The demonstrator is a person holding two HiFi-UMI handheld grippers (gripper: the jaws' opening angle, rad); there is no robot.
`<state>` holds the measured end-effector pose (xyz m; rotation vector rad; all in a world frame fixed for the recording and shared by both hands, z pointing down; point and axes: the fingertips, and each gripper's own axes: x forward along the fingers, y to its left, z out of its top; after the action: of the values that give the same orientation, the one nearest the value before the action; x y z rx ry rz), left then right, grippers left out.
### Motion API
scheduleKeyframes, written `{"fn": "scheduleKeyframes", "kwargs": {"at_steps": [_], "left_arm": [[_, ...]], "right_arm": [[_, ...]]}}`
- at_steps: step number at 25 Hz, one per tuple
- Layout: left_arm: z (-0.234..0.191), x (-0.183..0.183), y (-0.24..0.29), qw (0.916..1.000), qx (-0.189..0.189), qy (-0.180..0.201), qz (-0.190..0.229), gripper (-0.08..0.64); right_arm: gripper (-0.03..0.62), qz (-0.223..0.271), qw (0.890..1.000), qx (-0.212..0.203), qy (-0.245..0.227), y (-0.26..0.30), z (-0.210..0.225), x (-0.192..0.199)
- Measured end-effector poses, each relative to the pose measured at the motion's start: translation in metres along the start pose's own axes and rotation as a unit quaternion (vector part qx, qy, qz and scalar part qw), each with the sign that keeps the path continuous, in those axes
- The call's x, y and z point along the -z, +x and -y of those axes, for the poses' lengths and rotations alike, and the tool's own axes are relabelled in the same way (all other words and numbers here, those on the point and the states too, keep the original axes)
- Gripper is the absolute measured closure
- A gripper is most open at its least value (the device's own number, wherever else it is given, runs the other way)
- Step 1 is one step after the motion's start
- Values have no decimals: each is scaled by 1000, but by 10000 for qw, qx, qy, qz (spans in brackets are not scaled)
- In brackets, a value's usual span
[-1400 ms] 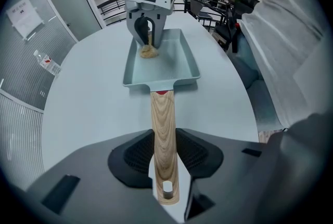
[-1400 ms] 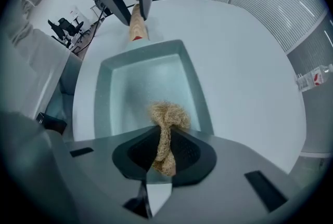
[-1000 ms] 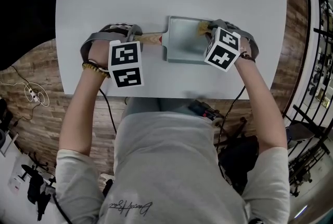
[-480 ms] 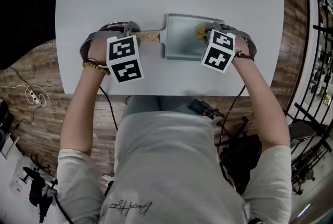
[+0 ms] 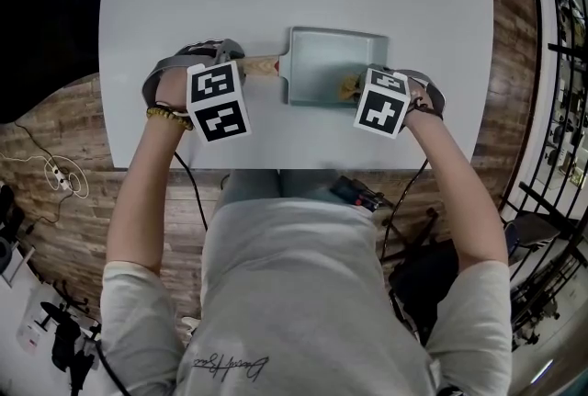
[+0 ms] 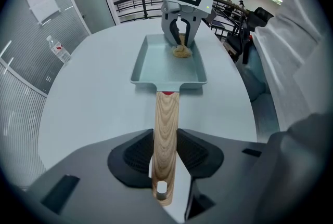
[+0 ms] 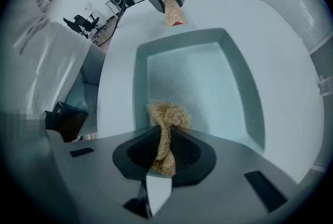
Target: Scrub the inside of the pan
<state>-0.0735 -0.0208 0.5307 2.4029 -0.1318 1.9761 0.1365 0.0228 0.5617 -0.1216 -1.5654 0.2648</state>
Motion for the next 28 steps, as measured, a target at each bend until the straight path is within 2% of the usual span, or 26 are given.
{"fn": "scheduleKeyframes", "kwargs": {"at_steps": [6,9,15,21,24,28], "left_arm": [[0,-2,-1,10000,3,19,-17,416],[0,-3,-1,10000,-9,86,-22,416],[-2,-1,0,9998,30,163,73,414],[-2,0,1,9996,51,264,47,413],[-3,1,2,9996,65,258,79,411],[-1,4,4,9996,107,275,-3,397]], "right_arm": [[523,-100,9992,-377,49,0,-9,1],[523,-5,9983,-540,233,-1,-8,1],[523,133,9987,-296,400,0,-7,-2],[523,191,9968,-433,642,3,-6,-3],[523,344,9967,-340,650,7,-1,-9],[523,195,9967,-343,714,1,-8,-5]]}}
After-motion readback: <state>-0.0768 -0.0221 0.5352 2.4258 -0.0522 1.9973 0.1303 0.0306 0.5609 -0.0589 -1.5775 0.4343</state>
